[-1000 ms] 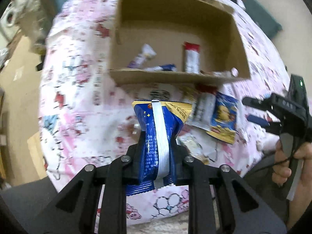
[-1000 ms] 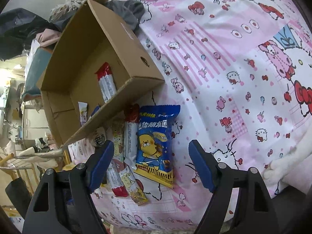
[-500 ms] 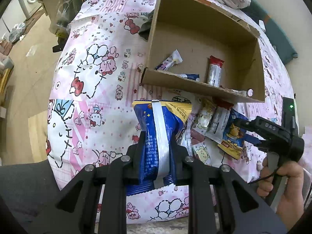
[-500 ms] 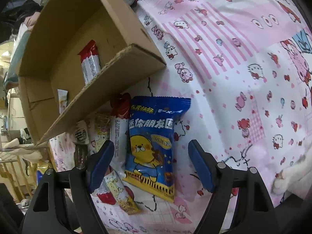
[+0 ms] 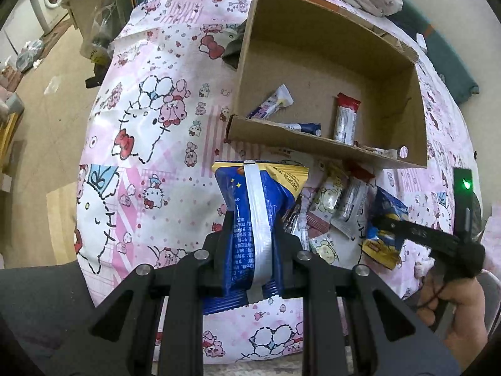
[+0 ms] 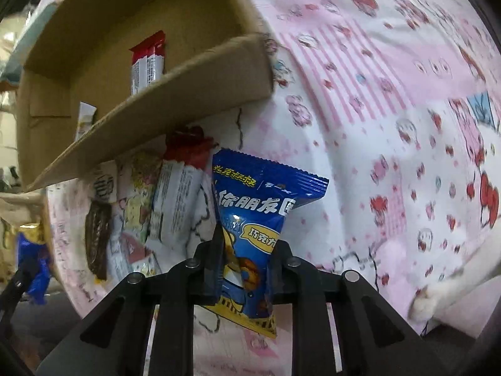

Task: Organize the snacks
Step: 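Carry both blue bags up over the box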

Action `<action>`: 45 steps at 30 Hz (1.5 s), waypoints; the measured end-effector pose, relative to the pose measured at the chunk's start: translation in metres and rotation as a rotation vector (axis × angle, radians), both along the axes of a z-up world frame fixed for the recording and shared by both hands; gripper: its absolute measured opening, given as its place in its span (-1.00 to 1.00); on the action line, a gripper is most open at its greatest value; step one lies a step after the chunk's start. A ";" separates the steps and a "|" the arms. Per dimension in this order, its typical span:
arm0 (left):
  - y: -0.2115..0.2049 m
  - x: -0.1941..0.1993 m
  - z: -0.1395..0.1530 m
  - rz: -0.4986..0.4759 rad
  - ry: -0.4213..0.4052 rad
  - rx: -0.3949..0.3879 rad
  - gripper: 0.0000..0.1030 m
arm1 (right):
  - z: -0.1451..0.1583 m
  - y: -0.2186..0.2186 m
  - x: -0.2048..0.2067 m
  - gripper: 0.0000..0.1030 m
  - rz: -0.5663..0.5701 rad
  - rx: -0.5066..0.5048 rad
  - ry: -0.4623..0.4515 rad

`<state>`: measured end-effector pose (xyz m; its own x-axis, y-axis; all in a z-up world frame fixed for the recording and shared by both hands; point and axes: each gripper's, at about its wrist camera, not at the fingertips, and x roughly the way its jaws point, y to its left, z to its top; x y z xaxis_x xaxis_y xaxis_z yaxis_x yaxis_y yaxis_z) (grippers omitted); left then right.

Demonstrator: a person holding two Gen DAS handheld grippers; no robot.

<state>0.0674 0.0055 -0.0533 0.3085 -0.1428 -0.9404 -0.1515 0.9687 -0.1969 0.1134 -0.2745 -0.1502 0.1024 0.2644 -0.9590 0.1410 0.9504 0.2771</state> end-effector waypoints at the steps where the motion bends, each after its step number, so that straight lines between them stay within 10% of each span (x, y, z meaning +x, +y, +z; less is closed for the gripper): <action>1: 0.000 0.001 0.000 0.002 0.000 0.001 -0.67 | 0.002 -0.003 -0.002 -0.60 -0.003 0.006 -0.007; 31: 0.016 -0.020 0.048 0.077 -0.259 0.120 -0.67 | 0.112 0.009 -0.050 -0.60 0.080 0.330 -0.375; 45: 0.021 0.028 0.106 0.049 -0.402 0.176 -0.67 | 0.157 -0.007 0.007 -0.60 0.111 0.354 -0.589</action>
